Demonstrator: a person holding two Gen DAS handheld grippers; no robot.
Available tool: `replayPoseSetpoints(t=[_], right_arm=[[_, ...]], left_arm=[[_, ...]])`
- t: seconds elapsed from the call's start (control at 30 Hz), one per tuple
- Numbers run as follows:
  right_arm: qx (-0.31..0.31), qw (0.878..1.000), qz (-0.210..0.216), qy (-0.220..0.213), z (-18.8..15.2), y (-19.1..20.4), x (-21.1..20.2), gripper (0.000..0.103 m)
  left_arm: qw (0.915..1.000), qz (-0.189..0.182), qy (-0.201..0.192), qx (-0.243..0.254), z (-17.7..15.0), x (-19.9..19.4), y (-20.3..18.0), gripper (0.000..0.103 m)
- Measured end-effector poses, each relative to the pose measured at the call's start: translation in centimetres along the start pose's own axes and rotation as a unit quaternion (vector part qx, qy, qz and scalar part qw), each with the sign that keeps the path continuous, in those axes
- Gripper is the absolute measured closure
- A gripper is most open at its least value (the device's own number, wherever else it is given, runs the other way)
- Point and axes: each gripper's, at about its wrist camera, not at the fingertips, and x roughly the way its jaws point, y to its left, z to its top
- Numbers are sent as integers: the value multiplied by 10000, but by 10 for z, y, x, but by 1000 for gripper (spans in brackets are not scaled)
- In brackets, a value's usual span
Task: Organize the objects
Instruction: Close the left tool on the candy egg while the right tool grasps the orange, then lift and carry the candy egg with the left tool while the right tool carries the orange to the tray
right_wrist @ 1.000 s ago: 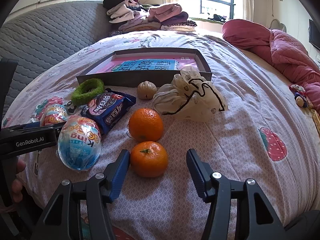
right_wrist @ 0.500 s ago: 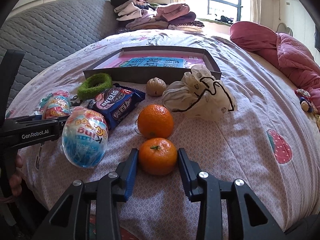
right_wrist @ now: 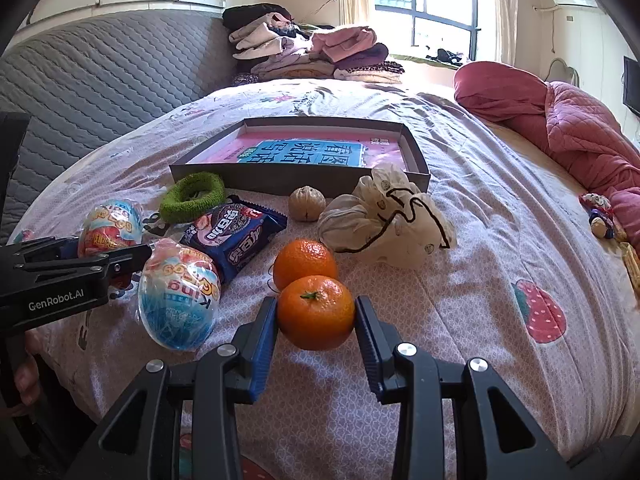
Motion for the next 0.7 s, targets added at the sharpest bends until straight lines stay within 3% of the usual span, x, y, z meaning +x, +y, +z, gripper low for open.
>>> replayPoseSetpoints(t=[0.7], right_arm=[[-3, 9993, 177, -322, 45, -2, 6, 64]], left_arm=[[9996, 7, -192, 206, 30, 2, -11, 46]])
